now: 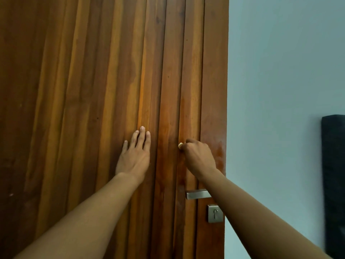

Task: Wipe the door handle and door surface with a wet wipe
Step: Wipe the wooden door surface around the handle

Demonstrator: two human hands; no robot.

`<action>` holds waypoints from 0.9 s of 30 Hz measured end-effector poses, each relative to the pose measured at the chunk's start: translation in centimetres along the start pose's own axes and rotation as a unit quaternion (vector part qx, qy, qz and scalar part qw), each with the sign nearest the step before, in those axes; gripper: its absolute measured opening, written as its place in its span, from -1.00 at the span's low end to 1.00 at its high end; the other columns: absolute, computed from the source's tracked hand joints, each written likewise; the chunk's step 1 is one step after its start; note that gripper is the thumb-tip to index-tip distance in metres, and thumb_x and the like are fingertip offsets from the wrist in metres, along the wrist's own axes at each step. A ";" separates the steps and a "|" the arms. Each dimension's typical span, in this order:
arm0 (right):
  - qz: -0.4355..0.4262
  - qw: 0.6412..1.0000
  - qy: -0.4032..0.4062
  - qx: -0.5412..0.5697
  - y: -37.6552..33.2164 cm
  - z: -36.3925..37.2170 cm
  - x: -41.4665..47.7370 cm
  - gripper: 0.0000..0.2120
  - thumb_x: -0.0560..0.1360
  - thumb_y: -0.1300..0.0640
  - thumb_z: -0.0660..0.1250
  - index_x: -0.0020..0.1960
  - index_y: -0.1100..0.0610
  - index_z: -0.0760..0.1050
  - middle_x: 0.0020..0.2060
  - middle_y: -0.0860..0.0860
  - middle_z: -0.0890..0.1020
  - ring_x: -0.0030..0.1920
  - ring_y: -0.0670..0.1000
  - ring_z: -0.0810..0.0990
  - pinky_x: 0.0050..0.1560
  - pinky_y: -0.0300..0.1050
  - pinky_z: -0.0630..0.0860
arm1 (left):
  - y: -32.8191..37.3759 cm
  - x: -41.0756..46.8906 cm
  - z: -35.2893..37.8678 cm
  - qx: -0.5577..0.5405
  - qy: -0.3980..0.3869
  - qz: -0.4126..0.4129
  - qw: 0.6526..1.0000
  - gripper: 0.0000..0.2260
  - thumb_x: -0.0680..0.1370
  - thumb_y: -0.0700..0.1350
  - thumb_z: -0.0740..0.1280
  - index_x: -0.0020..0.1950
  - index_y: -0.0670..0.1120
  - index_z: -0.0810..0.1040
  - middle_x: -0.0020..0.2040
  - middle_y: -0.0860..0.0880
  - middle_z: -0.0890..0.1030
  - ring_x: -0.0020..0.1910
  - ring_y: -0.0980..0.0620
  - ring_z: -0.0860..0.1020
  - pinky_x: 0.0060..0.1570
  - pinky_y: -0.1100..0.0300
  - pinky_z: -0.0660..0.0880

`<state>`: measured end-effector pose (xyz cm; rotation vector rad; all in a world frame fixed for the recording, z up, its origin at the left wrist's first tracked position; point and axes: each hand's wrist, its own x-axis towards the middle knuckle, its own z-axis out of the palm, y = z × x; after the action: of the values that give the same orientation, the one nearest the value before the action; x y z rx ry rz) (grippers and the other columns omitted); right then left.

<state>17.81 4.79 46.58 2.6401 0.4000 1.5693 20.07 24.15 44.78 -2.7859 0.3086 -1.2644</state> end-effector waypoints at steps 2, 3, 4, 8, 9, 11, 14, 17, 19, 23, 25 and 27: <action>-0.003 0.999 -0.031 0.005 -0.3 0.6 -1.8 -0.83 0.58 0.19 0.29 0.11 0.10 0.60 -0.07 0.00 0.59 -0.21 -0.04 0.58 -0.20 -0.26 0.51 | 0.0 -0.1 0.0 0.003 0.000 0.000 1.000 -0.06 0.53 -0.28 0.37 0.55 -0.16 -0.36 0.57 -0.19 -0.36 0.58 -0.18 -0.25 0.55 -0.12 0.06; 0.002 0.999 -0.043 0.009 -0.3 0.9 -2.5 -0.83 0.58 0.19 0.29 0.13 0.10 0.60 -0.05 0.00 0.59 -0.19 -0.04 0.59 -0.17 -0.24 0.53 | 0.1 -0.1 0.0 0.002 -0.002 -0.002 1.000 -0.05 0.53 -0.28 0.37 0.55 -0.16 -0.36 0.57 -0.19 -0.36 0.58 -0.17 -0.25 0.55 -0.12 0.04; 0.008 0.998 -0.055 0.012 -0.4 1.1 -3.1 -0.82 0.58 0.19 0.28 0.13 0.10 0.60 -0.04 0.00 0.59 -0.18 -0.03 0.60 -0.15 -0.23 0.55 | 0.2 -0.2 0.0 0.002 -0.004 -0.003 1.000 -0.05 0.52 -0.29 0.37 0.55 -0.17 -0.37 0.57 -0.19 -0.37 0.58 -0.17 -0.26 0.56 -0.12 0.02; 0.015 0.995 -0.095 0.021 -0.6 1.8 -4.1 -0.82 0.58 0.21 0.27 0.10 0.10 0.61 -0.01 0.00 0.59 -0.15 -0.03 0.61 -0.15 -0.27 0.53 | 0.4 -0.9 0.6 0.015 -0.010 -0.005 1.000 -0.05 0.53 -0.31 0.37 0.52 -0.18 -0.39 0.55 -0.20 -0.40 0.56 -0.18 -0.29 0.56 -0.13 -0.05; 0.020 0.995 -0.098 0.023 -0.5 1.9 -4.1 -0.83 0.57 0.21 0.28 0.09 0.11 0.61 -0.02 0.00 0.59 -0.16 -0.02 0.61 -0.17 -0.28 0.51 | 0.4 -1.3 0.9 0.017 -0.008 -0.005 1.000 -0.06 0.53 -0.31 0.36 0.52 -0.19 -0.39 0.54 -0.20 -0.40 0.56 -0.18 -0.28 0.56 -0.13 -0.06; 0.039 0.994 -0.100 0.030 -0.5 2.0 -3.9 -0.85 0.55 0.22 0.30 0.04 0.11 0.63 -0.05 0.01 0.62 -0.17 0.00 0.62 -0.19 -0.24 0.53 | 0.5 -2.4 1.8 0.019 -0.008 0.000 1.000 -0.10 0.55 -0.29 0.34 0.53 -0.19 -0.37 0.54 -0.21 -0.38 0.57 -0.17 -0.27 0.56 -0.10 -0.08; 0.081 0.987 -0.125 0.054 -0.9 1.8 -4.0 -0.90 0.53 0.22 0.33 -0.03 0.14 0.63 -0.13 0.03 0.66 -0.23 -0.01 0.62 -0.20 -0.18 0.56 | 0.5 -4.6 3.9 0.016 -0.011 0.008 1.000 -0.17 0.60 -0.24 0.29 0.51 -0.18 -0.38 0.53 -0.20 -0.39 0.57 -0.15 -0.25 0.54 -0.07 -0.12; 0.111 0.981 -0.135 0.081 -1.5 1.7 -4.7 -0.95 0.53 0.22 0.34 -0.06 0.15 0.58 -0.22 0.01 0.60 -0.27 -0.04 0.55 -0.23 -0.20 0.46 | 0.8 -6.2 5.1 0.014 -0.027 0.007 1.000 -0.18 0.62 -0.23 0.26 0.50 -0.18 -0.40 0.52 -0.19 -0.42 0.56 -0.15 -0.28 0.56 -0.09 -0.10; 0.119 0.981 -0.128 0.084 -2.1 1.7 -5.0 -0.90 0.54 0.22 0.32 -0.14 0.10 0.50 -0.27 -0.02 0.51 -0.28 -0.03 0.54 -0.23 -0.19 0.46 | 0.9 -6.4 5.2 0.019 -0.039 0.008 0.999 -0.14 0.60 -0.26 0.29 0.49 -0.20 -0.42 0.53 -0.21 -0.42 0.56 -0.17 -0.30 0.57 -0.11 -0.06; 0.148 0.979 -0.121 0.069 -2.7 1.6 -4.3 -0.69 0.55 0.26 0.28 -0.30 0.02 0.28 -0.33 -0.03 0.45 -0.38 -0.04 0.42 -0.26 -0.13 0.43 | 1.1 -6.5 5.2 0.025 -0.044 0.008 0.999 -0.09 0.57 -0.26 0.32 0.46 -0.22 -0.45 0.53 -0.23 -0.42 0.56 -0.19 -0.30 0.56 -0.12 -0.07; 0.160 0.976 -0.133 0.067 -3.0 1.7 -4.4 -0.67 0.55 0.27 0.26 -0.31 0.01 0.27 -0.35 -0.04 0.43 -0.41 -0.08 0.38 -0.27 -0.14 0.40 | 1.1 -6.8 5.5 0.025 -0.042 0.010 0.999 -0.11 0.58 -0.26 0.30 0.46 -0.22 -0.46 0.53 -0.23 -0.42 0.56 -0.19 -0.30 0.56 -0.12 -0.08; 0.156 0.974 -0.152 0.061 -3.6 1.7 -4.8 -0.73 0.57 0.26 0.23 -0.27 0.04 0.34 -0.33 -0.04 0.45 -0.39 -0.07 0.43 -0.25 -0.15 0.40 | 1.1 -7.0 5.8 0.023 -0.037 0.015 0.999 -0.15 0.59 -0.26 0.26 0.45 -0.22 -0.46 0.53 -0.23 -0.42 0.56 -0.19 -0.29 0.56 -0.12 -0.08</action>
<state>16.38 7.29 40.99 3.0959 0.0672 1.2002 19.79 24.45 35.64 -2.7711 0.3108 -1.1456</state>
